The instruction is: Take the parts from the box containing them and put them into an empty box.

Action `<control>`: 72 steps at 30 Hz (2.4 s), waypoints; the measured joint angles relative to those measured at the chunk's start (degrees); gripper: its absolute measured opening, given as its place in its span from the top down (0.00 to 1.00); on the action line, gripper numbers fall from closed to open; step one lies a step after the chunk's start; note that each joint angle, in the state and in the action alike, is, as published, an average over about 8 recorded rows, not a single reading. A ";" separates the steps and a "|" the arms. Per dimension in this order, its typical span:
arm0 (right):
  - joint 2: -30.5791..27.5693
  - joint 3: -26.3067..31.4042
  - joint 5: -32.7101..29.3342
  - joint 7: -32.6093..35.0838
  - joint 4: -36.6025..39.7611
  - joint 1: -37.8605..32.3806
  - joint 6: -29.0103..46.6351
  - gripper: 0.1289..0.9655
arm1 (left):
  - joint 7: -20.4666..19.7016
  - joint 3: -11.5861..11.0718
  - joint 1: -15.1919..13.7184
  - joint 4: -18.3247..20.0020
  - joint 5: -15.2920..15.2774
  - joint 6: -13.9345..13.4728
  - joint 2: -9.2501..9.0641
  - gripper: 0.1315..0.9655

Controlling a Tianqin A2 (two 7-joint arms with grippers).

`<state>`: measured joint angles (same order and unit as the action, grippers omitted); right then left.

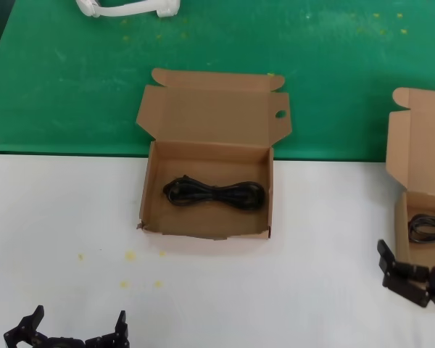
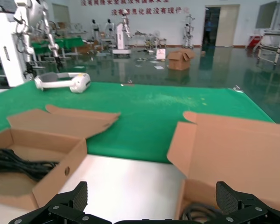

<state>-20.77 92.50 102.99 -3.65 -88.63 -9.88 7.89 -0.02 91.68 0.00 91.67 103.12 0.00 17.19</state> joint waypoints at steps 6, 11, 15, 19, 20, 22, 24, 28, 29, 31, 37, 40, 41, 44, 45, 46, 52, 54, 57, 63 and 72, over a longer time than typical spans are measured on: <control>1.25 -0.29 0.05 1.27 -1.06 3.45 -2.75 0.00 | 0.00 0.00 0.00 0.00 0.00 0.00 0.00 0.00; 2.27 -0.53 0.09 2.31 -1.93 6.26 -4.99 0.00 | 0.01 0.00 0.00 0.00 0.01 0.00 0.00 0.00; 2.74 -0.65 0.11 2.82 -2.33 7.57 -6.04 0.00 | 0.02 0.00 0.00 0.00 0.01 0.00 0.00 0.00; 2.80 -0.66 0.12 2.88 -2.38 7.73 -6.17 0.00 | 0.03 0.00 0.00 0.00 0.01 0.00 0.00 0.00; 2.79 -0.65 0.12 2.87 -2.37 7.70 -6.15 0.00 | 0.03 -0.01 0.00 0.00 0.01 0.00 0.00 0.00; 2.80 -0.65 0.12 2.85 -2.37 7.72 -6.15 0.00 | 0.03 0.00 0.00 0.00 0.01 0.00 0.00 0.00; 2.81 -0.65 0.12 2.86 -2.38 7.76 -6.19 0.00 | 0.02 0.00 0.00 0.00 0.01 0.00 0.00 0.00; 2.86 -0.66 0.11 2.89 -2.42 7.88 -6.28 0.00 | 0.02 0.00 0.00 0.00 0.01 0.00 0.00 0.00; 2.87 -0.67 0.11 2.91 -2.43 7.91 -6.31 0.00 | 0.01 0.00 0.00 0.00 0.01 0.00 0.00 0.00; 2.89 -0.67 0.12 2.93 -2.45 7.97 -6.36 0.00 | 0.01 0.00 0.00 0.00 0.01 0.00 0.00 0.00; 2.96 -0.69 0.12 3.01 -2.51 8.16 -6.51 0.00 | 0.01 0.00 0.00 0.00 0.01 0.00 0.00 0.00; 2.99 -0.70 0.12 3.04 -2.54 8.25 -6.58 0.00 | 0.01 0.00 0.00 0.00 0.01 0.00 0.00 0.00; 3.00 -0.70 0.12 3.06 -2.55 8.28 -6.61 0.00 | 0.01 0.00 0.00 0.00 0.01 0.00 0.00 0.00; 3.04 -0.71 0.12 3.09 -2.58 8.38 -6.68 0.00 | 0.01 0.00 0.00 0.00 0.01 0.00 0.00 0.00; 3.05 -0.71 0.12 3.10 -2.59 8.41 -6.71 0.00 | 0.01 0.00 0.00 0.00 0.01 0.00 0.00 0.00; 3.06 -0.71 0.12 3.11 -2.60 8.44 -6.73 0.00 | 0.01 0.00 0.00 0.00 0.01 0.00 0.00 0.00; 3.13 -0.73 0.13 3.18 -2.65 8.63 -6.88 0.00 | 0.01 0.00 0.00 0.00 0.01 0.00 0.00 0.00; 3.15 -0.73 0.13 3.21 -2.67 8.69 -6.93 0.00 | 0.01 0.00 0.00 0.00 0.01 0.00 0.00 0.00; 3.18 -0.74 0.13 3.24 -2.70 8.78 -7.01 0.00 | 0.01 0.00 0.00 0.00 0.01 0.00 0.00 0.00; 3.25 -0.76 0.13 3.31 -2.76 8.97 -7.16 0.00 | 0.01 0.00 0.00 0.00 0.01 0.00 0.00 0.00; 3.35 -0.78 0.14 3.42 -2.85 9.25 -7.38 0.00 | 0.01 0.00 0.00 0.00 0.01 0.00 0.00 0.00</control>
<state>-17.42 91.73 103.12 -0.23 -91.48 -0.63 0.50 -0.01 91.67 0.00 91.67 103.13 0.00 17.19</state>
